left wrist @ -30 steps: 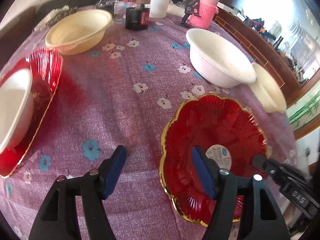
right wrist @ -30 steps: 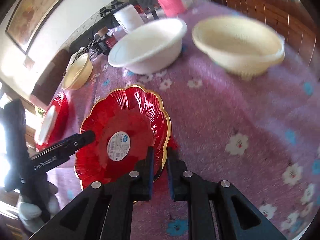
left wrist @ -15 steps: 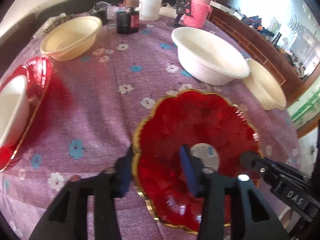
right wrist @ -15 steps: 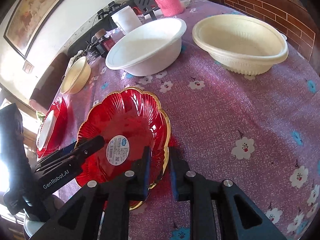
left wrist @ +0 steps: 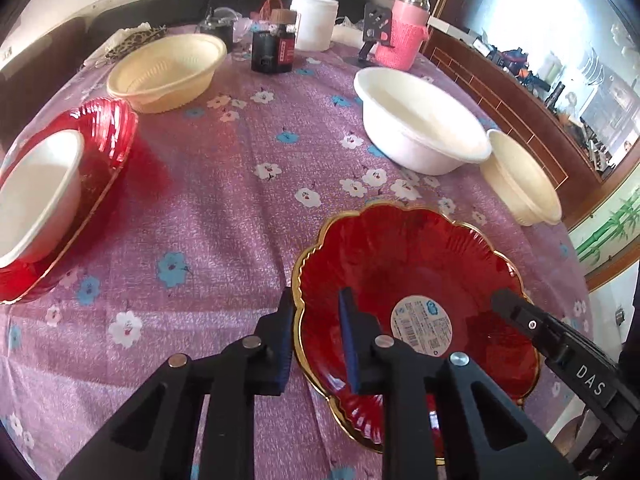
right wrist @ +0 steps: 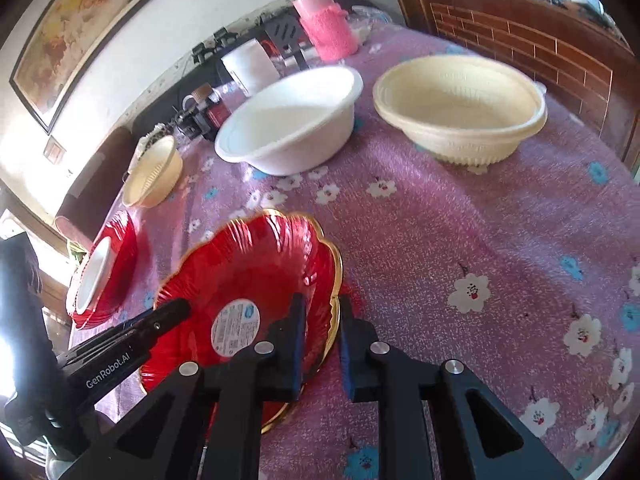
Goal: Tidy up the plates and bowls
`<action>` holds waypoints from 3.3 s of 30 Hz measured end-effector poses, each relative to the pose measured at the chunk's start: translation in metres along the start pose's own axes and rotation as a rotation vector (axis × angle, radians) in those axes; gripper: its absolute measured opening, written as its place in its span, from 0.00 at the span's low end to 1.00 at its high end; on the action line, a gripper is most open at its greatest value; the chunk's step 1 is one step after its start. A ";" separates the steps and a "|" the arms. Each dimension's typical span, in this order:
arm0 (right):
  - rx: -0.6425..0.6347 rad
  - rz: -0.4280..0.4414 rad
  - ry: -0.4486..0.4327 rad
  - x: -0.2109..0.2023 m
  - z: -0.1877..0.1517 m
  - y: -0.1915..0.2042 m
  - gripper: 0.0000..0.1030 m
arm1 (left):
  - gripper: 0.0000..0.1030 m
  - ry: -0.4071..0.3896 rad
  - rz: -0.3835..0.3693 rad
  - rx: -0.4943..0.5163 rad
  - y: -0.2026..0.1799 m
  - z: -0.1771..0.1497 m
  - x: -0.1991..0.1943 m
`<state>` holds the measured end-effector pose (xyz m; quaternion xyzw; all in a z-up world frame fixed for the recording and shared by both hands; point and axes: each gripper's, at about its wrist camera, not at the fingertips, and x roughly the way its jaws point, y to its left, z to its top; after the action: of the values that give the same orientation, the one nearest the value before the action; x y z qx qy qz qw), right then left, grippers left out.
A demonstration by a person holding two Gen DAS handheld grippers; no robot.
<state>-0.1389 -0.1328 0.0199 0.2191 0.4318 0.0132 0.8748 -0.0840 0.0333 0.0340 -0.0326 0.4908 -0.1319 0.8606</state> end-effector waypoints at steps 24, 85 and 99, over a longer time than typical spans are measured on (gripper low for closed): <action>-0.187 0.096 -0.131 -0.035 0.010 0.113 0.15 | 0.19 -0.267 0.035 -0.159 0.076 0.009 -0.102; -0.289 0.179 -0.089 0.042 0.034 0.221 0.64 | 0.72 -0.463 0.332 -0.261 0.165 0.027 -0.163; -0.182 0.186 -0.144 0.001 0.030 0.149 0.69 | 0.80 -0.549 0.343 -0.133 0.081 0.016 -0.182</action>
<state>-0.0903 -0.0088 0.0940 0.1782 0.3430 0.1179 0.9147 -0.1429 0.1577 0.1792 -0.0397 0.2466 0.0609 0.9664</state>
